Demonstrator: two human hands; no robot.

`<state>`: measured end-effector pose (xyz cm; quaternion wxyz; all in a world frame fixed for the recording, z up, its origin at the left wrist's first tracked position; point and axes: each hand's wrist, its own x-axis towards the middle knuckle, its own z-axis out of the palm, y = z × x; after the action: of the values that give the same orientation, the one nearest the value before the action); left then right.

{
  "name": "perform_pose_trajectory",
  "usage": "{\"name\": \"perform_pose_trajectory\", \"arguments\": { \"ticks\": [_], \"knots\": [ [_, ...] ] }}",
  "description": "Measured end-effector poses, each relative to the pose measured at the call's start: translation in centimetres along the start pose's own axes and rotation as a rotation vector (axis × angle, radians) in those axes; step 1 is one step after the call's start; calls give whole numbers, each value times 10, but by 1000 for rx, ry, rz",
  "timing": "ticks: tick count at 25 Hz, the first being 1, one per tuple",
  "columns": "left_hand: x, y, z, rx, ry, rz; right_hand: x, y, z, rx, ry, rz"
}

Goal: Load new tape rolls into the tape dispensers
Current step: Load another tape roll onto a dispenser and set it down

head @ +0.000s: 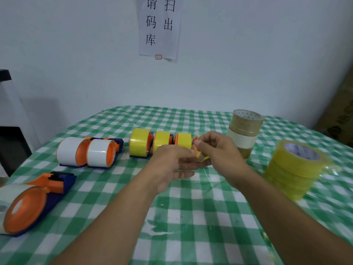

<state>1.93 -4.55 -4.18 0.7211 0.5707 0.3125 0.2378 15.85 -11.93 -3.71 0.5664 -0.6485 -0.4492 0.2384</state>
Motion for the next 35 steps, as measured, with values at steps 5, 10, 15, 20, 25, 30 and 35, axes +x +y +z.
{"name": "perform_pose_trajectory", "arguments": {
  "ticks": [5, 10, 15, 20, 25, 30, 35],
  "knots": [
    [16, -7, 19, -166, 86, 29, 0, 11, -11, 103, 121, 14],
    [23, -11, 20, -136, 127, 28, 3, 12, -14, 305, 71, 139],
    [25, -14, 13, -217, 166, 37, 9, 8, -21, 445, 22, 234],
    [22, -14, 3, -293, 125, 44, 6, 21, -20, 25, -82, -97],
    [19, -17, -6, -284, 108, 49, 6, 29, -15, 59, -127, -134],
    [21, -21, -7, -247, 121, 63, 4, 32, -15, 1, -196, -142],
    [23, -25, -7, -196, 135, 76, 3, 35, -15, -87, -140, -89]
  ]
}}
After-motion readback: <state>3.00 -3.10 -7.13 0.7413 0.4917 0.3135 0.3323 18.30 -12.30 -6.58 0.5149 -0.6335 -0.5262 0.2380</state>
